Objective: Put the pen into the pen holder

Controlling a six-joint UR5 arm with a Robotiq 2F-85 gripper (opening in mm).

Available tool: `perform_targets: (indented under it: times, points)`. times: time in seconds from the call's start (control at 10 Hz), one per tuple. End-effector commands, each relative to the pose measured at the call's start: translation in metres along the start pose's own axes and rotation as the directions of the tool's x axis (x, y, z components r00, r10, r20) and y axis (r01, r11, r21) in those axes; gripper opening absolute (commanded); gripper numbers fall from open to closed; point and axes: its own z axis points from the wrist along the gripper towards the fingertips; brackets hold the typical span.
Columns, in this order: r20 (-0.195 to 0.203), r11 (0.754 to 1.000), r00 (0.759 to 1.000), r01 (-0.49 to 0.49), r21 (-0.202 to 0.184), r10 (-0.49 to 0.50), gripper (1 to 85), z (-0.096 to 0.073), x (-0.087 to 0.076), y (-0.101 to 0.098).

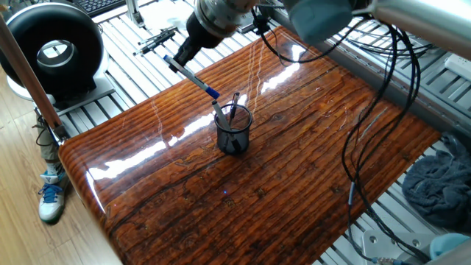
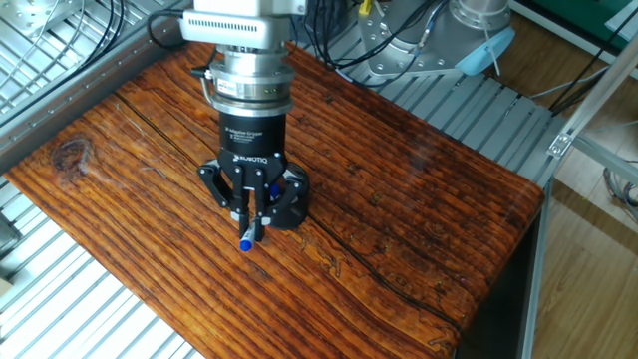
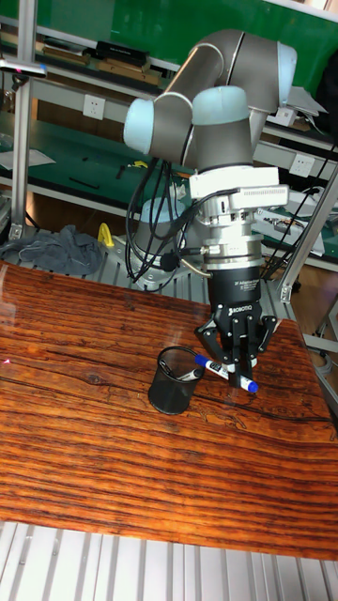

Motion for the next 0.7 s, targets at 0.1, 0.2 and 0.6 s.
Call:
perform_targets:
  times: [0.1, 0.2, 0.6]
  points:
    - [0.013, 0.999, 0.999, 0.034, 0.032, -0.034, 1.3, 0.004, 0.008, -0.008]
    - [0.016, 0.999, 0.999, 0.037, 0.03, -0.038, 1.3, 0.004, 0.011, -0.01]
    - [0.053, 0.998, 0.997, 0.048, 0.038, -0.05, 1.3, 0.006, 0.016, -0.021]
